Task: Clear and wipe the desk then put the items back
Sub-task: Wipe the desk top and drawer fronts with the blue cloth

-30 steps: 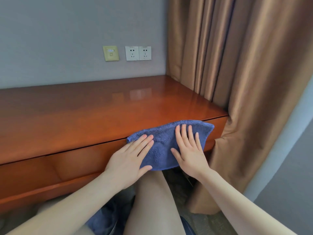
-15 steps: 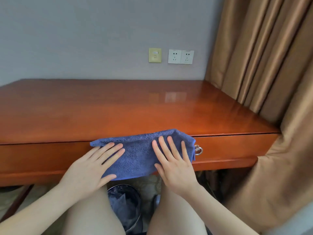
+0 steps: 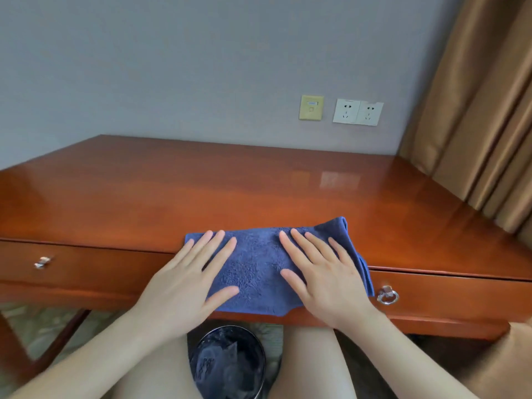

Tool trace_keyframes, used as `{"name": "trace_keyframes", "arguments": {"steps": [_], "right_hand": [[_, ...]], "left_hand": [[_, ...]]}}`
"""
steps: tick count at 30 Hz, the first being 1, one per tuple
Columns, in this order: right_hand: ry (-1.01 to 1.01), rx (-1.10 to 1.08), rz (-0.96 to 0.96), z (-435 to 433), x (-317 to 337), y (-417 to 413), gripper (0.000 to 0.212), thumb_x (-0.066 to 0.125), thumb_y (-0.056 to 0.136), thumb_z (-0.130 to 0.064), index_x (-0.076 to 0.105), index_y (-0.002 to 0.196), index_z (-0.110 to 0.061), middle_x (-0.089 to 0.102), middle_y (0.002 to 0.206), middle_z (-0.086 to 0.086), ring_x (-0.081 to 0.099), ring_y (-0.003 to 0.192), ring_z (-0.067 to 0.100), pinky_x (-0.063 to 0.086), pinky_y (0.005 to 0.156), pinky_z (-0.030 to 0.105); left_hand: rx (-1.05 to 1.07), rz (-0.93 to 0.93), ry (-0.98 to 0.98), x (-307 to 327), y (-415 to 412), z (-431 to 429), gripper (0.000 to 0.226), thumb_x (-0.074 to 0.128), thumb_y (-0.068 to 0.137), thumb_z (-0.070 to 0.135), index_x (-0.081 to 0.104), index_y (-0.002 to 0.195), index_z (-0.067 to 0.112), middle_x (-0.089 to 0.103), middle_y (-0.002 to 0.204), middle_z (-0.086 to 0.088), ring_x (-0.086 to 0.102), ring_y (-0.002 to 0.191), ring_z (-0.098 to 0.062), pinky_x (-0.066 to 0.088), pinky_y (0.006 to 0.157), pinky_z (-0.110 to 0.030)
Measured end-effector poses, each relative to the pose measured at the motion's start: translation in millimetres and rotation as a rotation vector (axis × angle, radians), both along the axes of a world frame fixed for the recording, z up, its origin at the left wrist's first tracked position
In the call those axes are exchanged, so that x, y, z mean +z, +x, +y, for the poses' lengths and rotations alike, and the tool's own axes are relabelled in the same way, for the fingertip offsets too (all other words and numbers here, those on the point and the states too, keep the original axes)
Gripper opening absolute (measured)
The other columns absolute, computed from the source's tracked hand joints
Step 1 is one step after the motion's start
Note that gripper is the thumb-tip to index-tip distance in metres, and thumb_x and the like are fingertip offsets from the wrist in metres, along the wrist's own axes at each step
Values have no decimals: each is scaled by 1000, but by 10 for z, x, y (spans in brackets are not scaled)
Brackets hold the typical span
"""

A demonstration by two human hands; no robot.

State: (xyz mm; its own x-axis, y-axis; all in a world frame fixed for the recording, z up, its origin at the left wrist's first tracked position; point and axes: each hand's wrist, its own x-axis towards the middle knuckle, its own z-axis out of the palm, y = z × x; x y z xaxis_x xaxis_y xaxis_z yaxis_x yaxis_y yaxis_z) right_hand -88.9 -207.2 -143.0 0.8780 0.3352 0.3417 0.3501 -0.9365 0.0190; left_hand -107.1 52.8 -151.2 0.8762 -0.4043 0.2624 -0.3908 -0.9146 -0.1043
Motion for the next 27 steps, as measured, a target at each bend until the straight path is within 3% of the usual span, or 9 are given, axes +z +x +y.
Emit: {"name": "trace_keyframes", "arguments": {"steps": [3,6,15,21,27], "right_hand": [[-34,82,177,17,221,221,82,-15,77,-77,4,151,-47,8,161,-17,8,149,8,10,121,39],[-39,120,407,97,397,447,86,-10,69,-77,-8,150,-47,-10,159,-20,-10,147,3,-6,121,37],[-110,264,447,911,452,905,85,-5,73,-77,-13,150,-43,-16,158,-19,-18,146,5,-13,119,45],[-127,370,456,1830,430,1137,64,13,96,-63,-11,151,-40,-16,159,-16,-19,146,7,-14,119,46],[-144,448,446,2777,399,1217,65,11,96,-63,-11,152,-37,-16,160,-12,-18,147,11,-15,117,50]], "left_hand": [[37,99,-92,229,206,76,93,-16,73,81,-5,153,35,-13,156,13,-7,147,-7,-9,117,-23],[63,243,-82,356,397,189,107,-26,56,88,-14,150,39,-19,155,18,-15,146,-3,-8,118,-25],[170,395,-38,482,638,1003,111,-25,48,93,-18,147,44,-21,156,19,-22,135,7,-12,116,-24],[323,480,-20,578,582,1829,83,-1,73,78,-19,147,44,-23,155,19,-23,135,5,-12,114,-24],[512,540,-41,644,507,2580,93,-8,64,85,-17,147,45,-19,157,19,-17,143,-2,-10,119,-33]]}}
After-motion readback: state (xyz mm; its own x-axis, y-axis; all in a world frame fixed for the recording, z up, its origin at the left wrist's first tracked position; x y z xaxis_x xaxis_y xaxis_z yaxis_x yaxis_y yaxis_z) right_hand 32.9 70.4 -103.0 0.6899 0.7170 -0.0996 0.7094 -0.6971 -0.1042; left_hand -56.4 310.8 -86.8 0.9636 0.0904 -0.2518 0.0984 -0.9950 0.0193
